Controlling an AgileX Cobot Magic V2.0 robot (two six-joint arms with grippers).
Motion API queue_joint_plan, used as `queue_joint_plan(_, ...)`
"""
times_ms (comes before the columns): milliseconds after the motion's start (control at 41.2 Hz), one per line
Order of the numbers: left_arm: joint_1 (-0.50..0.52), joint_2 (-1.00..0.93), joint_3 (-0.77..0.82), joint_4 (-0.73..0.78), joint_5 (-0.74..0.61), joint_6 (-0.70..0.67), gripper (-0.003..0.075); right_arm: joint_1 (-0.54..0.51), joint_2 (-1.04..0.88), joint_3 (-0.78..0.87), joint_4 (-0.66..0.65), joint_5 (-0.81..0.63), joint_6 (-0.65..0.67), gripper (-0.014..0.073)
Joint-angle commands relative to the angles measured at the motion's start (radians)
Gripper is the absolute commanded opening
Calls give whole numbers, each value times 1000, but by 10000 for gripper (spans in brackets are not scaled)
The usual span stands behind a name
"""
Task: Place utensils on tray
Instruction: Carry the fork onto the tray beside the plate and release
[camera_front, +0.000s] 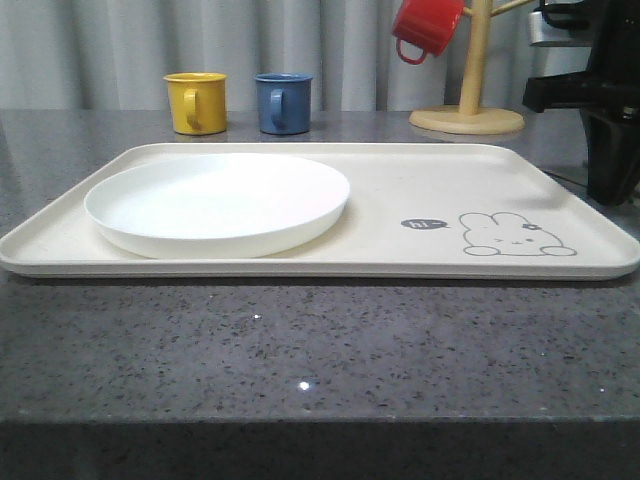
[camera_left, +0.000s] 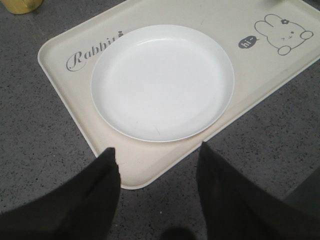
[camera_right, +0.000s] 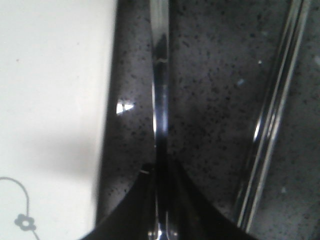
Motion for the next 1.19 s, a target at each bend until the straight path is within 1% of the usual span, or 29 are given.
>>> queue_joint_plan(0,-8,-6,-27,-2,-69,-7,349,-1,-72,-68,-8,50,-1,4)
queue_joint_plan(146,-8,-6,-27,-2,-69,-7,349,5,-116,-120,6,127,-1,4)
queue_joint_plan(243,-8,-6,-27,-2,-69,-7,349,40,-134,-145,31,164,-1,4)
queue_joint_plan(340,-8,-6,-27,-2,-69,-7,349,109,-134,-168,56,197,-1,4)
queue_joint_plan(510,-8,-6,-27,-2,-69,-7,349,256,-98,-198,50,209,21,4)
queue_joint_plan(656,-8,-6,-27,-2,-69,-7,349,346,-32,-227,-7,195,145,4)
queue_joint_plan(753,-8,-6,-27,-2,-69,-7,349,361,3,-241,-18,171,271,4)
queue_joint_plan(850,-8,-6,-27,-2,-69,-7,349,361,28,-241,-10,106,397,4)
queue_joint_plan(947,-8,-6,-27,-2,-69,-7,349,361,52,-242,-2,52,416,4)
queue_joint_plan(1165,-8,-6,-27,-2,-70,-7,349,361,89,-242,2,6,470,6)
